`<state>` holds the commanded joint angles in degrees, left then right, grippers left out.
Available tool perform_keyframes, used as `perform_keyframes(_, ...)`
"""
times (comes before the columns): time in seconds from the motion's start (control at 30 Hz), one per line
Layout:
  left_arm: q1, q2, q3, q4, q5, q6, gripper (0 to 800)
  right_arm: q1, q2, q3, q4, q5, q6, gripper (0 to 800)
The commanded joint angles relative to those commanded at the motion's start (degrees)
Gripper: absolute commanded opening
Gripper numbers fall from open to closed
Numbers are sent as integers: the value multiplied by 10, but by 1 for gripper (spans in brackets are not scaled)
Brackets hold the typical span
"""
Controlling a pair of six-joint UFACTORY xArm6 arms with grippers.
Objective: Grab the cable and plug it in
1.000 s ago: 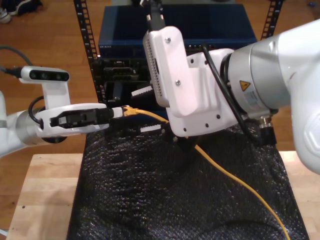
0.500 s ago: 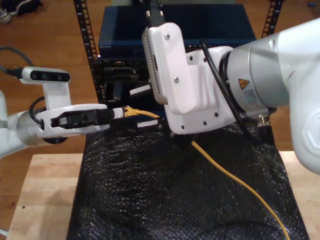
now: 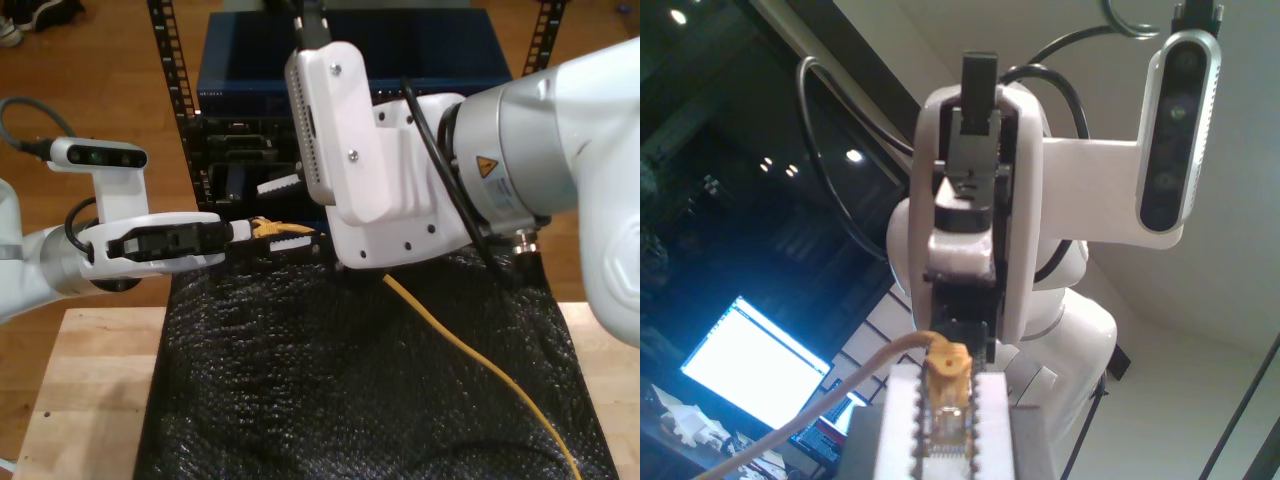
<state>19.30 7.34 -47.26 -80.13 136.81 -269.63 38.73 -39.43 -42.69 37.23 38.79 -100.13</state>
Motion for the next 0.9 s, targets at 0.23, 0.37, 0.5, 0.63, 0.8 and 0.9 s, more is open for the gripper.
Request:
perform_keyframes(0.23,-1,0,-2,0,5,0,5,0,0,1,0,0,1,294)
perform_keyframes(0.37,-1,0,-1,0,5,0,5,1,-1,1,2,0,1,264)
perform_keyframes(0.5,-1,0,-1,-1,5,0,5,1,-2,1,14,0,1,243)
perform_keyframes(0.63,-1,0,-2,-1,6,0,5,1,-3,2,15,1,1,234)
perform_keyframes(0.8,-1,0,-2,-2,8,0,5,1,-3,3,15,1,0,225)
perform_keyframes(0.9,-1,1,-3,-2,8,-1,5,1,-3,3,15,1,1,225)
